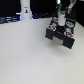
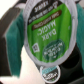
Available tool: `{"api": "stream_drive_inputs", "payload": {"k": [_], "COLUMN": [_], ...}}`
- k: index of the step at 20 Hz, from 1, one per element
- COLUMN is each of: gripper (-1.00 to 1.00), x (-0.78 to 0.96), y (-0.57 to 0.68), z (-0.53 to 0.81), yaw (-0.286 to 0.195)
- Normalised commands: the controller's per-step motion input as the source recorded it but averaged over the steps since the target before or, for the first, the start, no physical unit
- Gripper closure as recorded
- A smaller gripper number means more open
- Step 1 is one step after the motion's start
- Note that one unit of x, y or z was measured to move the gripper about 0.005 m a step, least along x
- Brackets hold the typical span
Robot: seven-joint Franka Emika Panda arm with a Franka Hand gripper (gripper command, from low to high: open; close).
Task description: Open the kcup holder, insert the kcup into the holder, and close the kcup holder
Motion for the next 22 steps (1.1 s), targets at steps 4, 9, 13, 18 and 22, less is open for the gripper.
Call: {"api": "stream_drive_inputs", "payload": {"k": [4,9,13,18,22], "gripper": [1.0,1.0,1.0,1.0,1.0], "x": [-0.08,-0.17,-0.11,-0.04,-0.06], "y": [0.53,0.36,0.1,0.02,0.02], "z": [-0.04,-0.08,-0.18,-0.26,-0.29], "yaw": [0.082,0.112,0.084,0.057,0.045]}}
